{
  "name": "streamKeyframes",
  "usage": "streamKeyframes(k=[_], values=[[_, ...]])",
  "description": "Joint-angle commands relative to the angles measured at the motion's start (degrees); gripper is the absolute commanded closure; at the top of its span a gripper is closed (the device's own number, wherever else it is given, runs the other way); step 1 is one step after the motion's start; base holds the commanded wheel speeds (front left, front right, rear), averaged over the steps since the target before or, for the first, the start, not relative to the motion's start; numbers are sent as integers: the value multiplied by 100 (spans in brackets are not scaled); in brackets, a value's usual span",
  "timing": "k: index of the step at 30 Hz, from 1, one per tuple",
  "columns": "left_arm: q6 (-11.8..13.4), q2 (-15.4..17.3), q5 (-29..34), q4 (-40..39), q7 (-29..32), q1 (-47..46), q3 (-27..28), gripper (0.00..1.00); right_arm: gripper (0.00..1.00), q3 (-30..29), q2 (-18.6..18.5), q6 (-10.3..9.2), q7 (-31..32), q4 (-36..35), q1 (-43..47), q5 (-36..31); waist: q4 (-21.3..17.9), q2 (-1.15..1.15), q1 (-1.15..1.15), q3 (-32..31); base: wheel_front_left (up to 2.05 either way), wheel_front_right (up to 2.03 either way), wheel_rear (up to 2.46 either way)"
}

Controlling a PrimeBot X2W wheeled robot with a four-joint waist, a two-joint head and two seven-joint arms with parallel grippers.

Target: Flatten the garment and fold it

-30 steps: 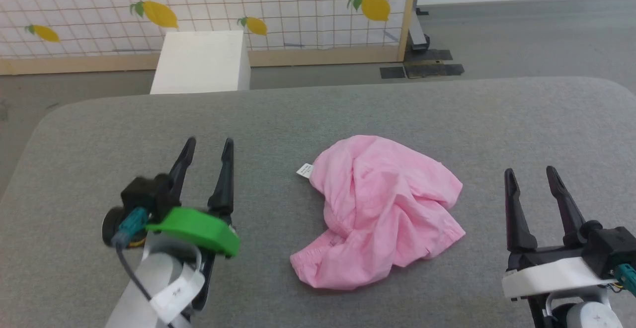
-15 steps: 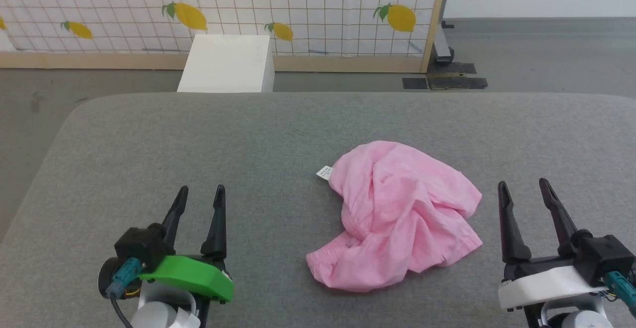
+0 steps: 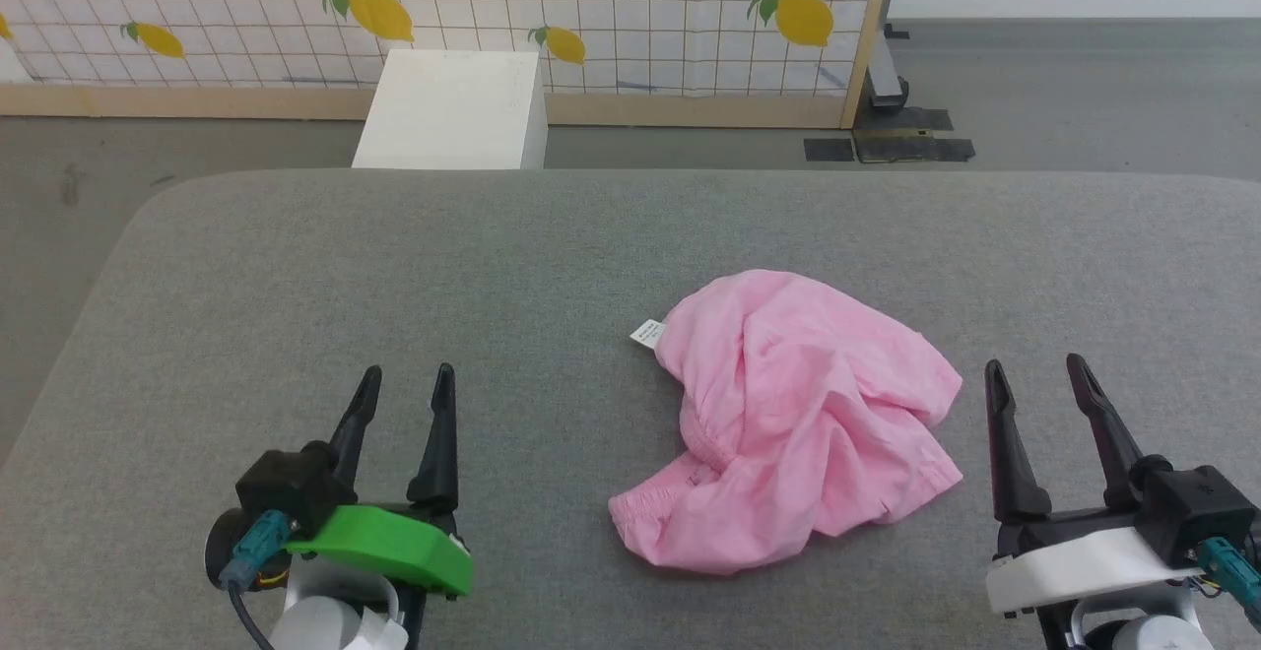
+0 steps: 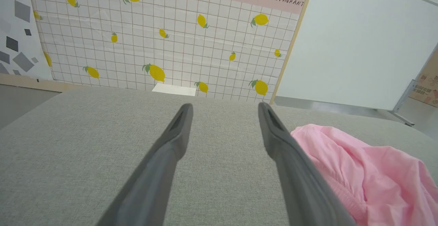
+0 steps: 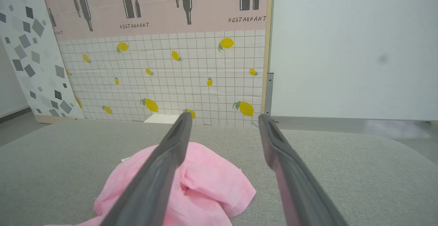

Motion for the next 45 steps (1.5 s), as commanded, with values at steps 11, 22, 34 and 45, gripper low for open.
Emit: streamKeyframes(k=[11, 22, 34, 45], values=[[-45, -82, 93, 77, -26, -133, -29, 0, 0, -1, 4, -9, -34, -7, -26, 15, 10, 0, 0, 61, 0, 0, 0], [-49, -97, -260, 1053, 1135, -1167, -2520, 0, 0, 71, 4, -9, -34, -32, -127, 102, -49, 0, 0, 224, 0, 0, 0], [-48, 89, -184, 2079, 4036, -1924, -3780, 0, 0, 74, 4, -9, -34, -3, -192, 163, -224, 0, 0, 363, 0, 0, 0], [241, 333, -1145, 1032, 3315, -2033, -3708, 100, 0, 71, 4, -9, -34, 6, -155, 162, -208, 0, 0, 317, 0, 0, 0]])
